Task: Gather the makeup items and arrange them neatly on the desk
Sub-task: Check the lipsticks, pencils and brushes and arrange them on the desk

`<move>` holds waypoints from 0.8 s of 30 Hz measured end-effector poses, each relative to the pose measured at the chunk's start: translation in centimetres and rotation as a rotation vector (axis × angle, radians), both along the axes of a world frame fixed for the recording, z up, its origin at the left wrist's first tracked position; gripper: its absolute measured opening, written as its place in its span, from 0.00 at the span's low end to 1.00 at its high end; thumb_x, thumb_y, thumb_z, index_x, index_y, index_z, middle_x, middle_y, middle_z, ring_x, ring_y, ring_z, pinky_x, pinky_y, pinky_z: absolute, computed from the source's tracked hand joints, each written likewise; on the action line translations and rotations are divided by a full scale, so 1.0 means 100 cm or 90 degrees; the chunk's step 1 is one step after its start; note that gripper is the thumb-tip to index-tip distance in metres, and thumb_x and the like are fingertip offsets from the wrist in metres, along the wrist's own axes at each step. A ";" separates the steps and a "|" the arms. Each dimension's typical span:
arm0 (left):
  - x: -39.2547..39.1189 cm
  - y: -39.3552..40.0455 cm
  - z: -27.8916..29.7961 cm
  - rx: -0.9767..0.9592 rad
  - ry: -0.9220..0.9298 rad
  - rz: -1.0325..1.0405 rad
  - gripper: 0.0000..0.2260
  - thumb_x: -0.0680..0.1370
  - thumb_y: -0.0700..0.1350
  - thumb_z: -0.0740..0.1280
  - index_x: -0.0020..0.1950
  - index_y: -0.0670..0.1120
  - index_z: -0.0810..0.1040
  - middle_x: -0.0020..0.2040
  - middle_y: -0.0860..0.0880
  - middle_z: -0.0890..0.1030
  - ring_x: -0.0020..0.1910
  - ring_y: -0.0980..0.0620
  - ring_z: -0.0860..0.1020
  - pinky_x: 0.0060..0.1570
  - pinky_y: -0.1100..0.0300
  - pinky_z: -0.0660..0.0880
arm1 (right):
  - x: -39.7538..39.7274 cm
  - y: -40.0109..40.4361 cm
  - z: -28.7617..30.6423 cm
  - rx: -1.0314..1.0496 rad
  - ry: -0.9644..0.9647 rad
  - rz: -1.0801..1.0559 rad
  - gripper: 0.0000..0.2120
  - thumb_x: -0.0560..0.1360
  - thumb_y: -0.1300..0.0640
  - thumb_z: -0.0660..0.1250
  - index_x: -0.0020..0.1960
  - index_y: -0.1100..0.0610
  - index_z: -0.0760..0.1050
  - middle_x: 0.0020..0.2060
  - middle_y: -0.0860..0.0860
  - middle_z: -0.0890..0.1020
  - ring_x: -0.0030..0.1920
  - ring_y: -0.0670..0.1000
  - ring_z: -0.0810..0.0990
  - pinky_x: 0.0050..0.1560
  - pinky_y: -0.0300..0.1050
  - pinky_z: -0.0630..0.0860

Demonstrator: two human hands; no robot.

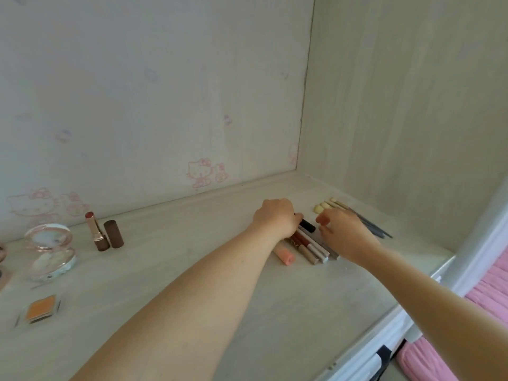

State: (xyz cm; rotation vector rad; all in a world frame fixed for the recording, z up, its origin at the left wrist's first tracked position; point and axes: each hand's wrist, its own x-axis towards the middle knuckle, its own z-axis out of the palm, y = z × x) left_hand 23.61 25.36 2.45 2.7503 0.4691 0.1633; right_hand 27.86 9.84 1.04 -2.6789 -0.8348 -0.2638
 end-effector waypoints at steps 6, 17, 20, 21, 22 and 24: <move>0.019 -0.028 -0.006 0.045 -0.003 0.050 0.24 0.73 0.61 0.64 0.60 0.46 0.74 0.61 0.45 0.72 0.62 0.44 0.66 0.49 0.53 0.64 | 0.007 -0.010 -0.008 0.006 0.006 -0.045 0.15 0.78 0.60 0.57 0.62 0.55 0.75 0.59 0.52 0.78 0.58 0.53 0.76 0.54 0.43 0.74; 0.011 -0.040 -0.006 0.077 -0.048 0.023 0.21 0.73 0.59 0.67 0.57 0.44 0.75 0.58 0.44 0.72 0.60 0.43 0.67 0.50 0.52 0.66 | 0.010 -0.019 -0.010 0.011 -0.011 -0.002 0.16 0.77 0.61 0.59 0.64 0.55 0.74 0.60 0.54 0.77 0.61 0.55 0.74 0.57 0.48 0.74; 0.008 -0.039 -0.005 0.069 -0.061 0.000 0.16 0.74 0.55 0.66 0.52 0.44 0.75 0.55 0.44 0.76 0.59 0.42 0.69 0.46 0.53 0.66 | 0.010 -0.019 -0.009 0.011 -0.002 0.066 0.23 0.76 0.64 0.60 0.70 0.53 0.68 0.63 0.53 0.76 0.63 0.53 0.74 0.61 0.47 0.72; 0.007 -0.039 -0.005 0.060 -0.065 -0.002 0.15 0.74 0.55 0.66 0.51 0.44 0.75 0.54 0.44 0.77 0.58 0.43 0.71 0.45 0.53 0.67 | 0.011 -0.018 -0.009 0.008 -0.005 0.081 0.24 0.75 0.65 0.60 0.70 0.53 0.68 0.64 0.53 0.75 0.64 0.53 0.73 0.62 0.47 0.72; 0.006 -0.039 -0.004 0.044 -0.067 -0.004 0.15 0.75 0.55 0.66 0.50 0.43 0.76 0.53 0.44 0.78 0.57 0.43 0.72 0.44 0.53 0.68 | 0.011 -0.018 -0.009 0.003 -0.012 0.093 0.24 0.75 0.65 0.60 0.70 0.53 0.68 0.66 0.52 0.74 0.66 0.53 0.71 0.64 0.47 0.70; 0.004 -0.040 -0.003 0.007 -0.065 -0.008 0.16 0.75 0.56 0.67 0.50 0.43 0.78 0.51 0.44 0.80 0.55 0.43 0.75 0.44 0.53 0.70 | 0.014 -0.017 -0.010 -0.009 -0.027 0.108 0.22 0.76 0.65 0.60 0.69 0.54 0.70 0.68 0.52 0.72 0.69 0.53 0.67 0.68 0.45 0.64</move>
